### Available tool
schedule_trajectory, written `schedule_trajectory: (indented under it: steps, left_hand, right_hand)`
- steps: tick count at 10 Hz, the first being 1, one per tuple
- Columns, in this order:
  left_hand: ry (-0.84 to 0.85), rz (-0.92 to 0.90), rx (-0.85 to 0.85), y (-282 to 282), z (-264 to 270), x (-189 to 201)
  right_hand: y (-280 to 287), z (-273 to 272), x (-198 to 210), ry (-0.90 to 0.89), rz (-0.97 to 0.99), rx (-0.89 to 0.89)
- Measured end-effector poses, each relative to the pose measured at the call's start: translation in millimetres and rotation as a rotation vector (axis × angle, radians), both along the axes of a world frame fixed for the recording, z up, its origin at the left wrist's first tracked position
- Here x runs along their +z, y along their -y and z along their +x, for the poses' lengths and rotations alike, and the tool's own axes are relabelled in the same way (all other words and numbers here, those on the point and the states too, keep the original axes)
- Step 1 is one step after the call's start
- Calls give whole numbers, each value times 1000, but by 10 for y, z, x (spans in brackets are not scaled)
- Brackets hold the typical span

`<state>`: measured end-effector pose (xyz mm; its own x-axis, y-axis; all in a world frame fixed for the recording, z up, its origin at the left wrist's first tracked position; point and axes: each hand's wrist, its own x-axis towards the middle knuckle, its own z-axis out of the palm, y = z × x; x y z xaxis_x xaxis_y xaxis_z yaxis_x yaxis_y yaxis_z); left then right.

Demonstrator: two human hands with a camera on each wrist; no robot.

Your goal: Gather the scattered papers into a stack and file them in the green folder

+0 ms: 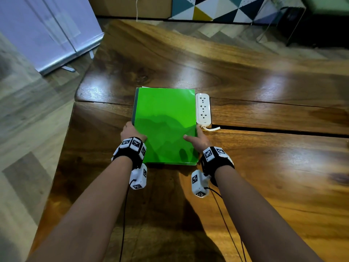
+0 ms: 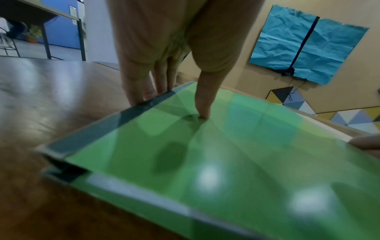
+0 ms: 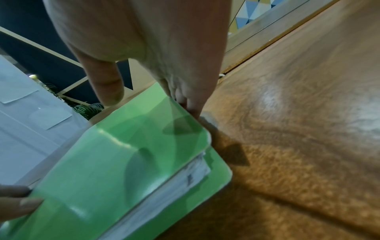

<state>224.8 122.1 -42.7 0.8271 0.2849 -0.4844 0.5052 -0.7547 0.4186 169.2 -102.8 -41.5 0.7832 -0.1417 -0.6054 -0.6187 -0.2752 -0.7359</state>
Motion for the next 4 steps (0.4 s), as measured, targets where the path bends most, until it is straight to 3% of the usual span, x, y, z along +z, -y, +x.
schedule_trajectory:
  steps: [3,4]
  left_hand:
    - [-128,11,-28,70,-120,132]
    - [-148,96,-21,180,-299,192]
  right_hand:
    - [202,-125,111,-21,9,143]
    - [416,-350,79,-57,-116,229]
